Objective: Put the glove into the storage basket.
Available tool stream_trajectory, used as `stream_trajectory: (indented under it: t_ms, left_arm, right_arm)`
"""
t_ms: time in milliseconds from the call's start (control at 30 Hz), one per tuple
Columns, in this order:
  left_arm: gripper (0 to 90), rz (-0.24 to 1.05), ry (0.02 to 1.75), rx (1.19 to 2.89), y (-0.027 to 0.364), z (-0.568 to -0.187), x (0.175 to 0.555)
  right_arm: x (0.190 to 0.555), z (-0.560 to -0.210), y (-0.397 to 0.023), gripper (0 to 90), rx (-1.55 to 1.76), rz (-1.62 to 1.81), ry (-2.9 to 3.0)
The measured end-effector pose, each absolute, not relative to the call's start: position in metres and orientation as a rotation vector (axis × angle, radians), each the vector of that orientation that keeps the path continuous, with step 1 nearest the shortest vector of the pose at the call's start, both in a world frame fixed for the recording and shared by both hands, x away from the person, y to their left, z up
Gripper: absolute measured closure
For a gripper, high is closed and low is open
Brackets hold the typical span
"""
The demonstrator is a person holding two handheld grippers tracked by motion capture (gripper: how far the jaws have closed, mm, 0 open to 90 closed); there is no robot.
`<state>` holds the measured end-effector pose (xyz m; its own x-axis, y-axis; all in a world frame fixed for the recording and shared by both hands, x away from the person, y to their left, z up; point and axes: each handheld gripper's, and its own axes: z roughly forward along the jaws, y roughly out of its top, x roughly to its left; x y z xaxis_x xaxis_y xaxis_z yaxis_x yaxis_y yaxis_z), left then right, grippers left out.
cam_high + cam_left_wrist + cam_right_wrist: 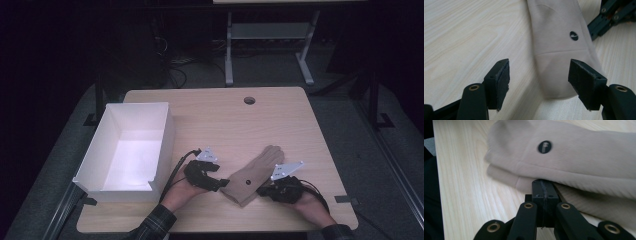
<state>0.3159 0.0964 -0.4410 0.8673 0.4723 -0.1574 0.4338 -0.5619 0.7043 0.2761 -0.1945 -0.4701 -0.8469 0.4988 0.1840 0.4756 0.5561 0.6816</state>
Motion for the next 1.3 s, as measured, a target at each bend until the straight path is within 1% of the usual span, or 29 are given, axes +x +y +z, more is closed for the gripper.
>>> stream_trajectory:
  t_ms: [133,233,333,500,567,800,867,900,1000,1300]
  left_arm:
    - [32.4,0.078,0.646,2.242,0.096,-0.44,0.317]
    - [31.7,0.087,0.647,2.233,0.095,-0.439,0.317]
    - [30.0,0.093,0.646,2.225,0.092,-0.436,0.319]
    - [26.9,0.117,0.618,2.22,0.08,-0.432,0.324]
    - [25.1,0.118,0.615,2.223,0.072,-0.431,0.327]
    - [18.2,0.105,0.602,2.231,0.045,-0.433,0.339]
    - [17.7,0.093,0.596,2.232,0.037,-0.435,0.341]
    - [17.3,0.095,0.596,2.233,0.033,-0.437,0.342]
    - [16.4,0.098,0.584,2.253,0.02,-0.441,0.342]
    - [14.0,0.079,0.547,2.304,-0.004,-0.455,0.341]
  right_arm:
    - [0.277,-0.471,-0.178,90.0,0.82,1.185,2.753]
    - [0.277,-0.469,-0.177,89.7,0.803,1.184,2.747]
    - [0.277,-0.465,-0.189,84.2,0.831,1.196,2.705]
    - [0.278,-0.461,-0.22,64.0,0.924,1.165,2.594]
    - [0.279,-0.461,-0.232,58.9,0.97,1.158,2.542]
    - [0.293,-0.464,-0.267,27.5,1.139,1.116,2.387]
    - [0.297,-0.468,-0.273,22.4,1.181,1.089,2.365]
    - [0.299,-0.47,-0.276,18.4,1.2,1.078,2.351]
    - [0.303,-0.474,-0.279,13.7,1.227,1.05,2.315]
    - [0.309,-0.483,-0.283,13.3,1.245,1.009,2.291]
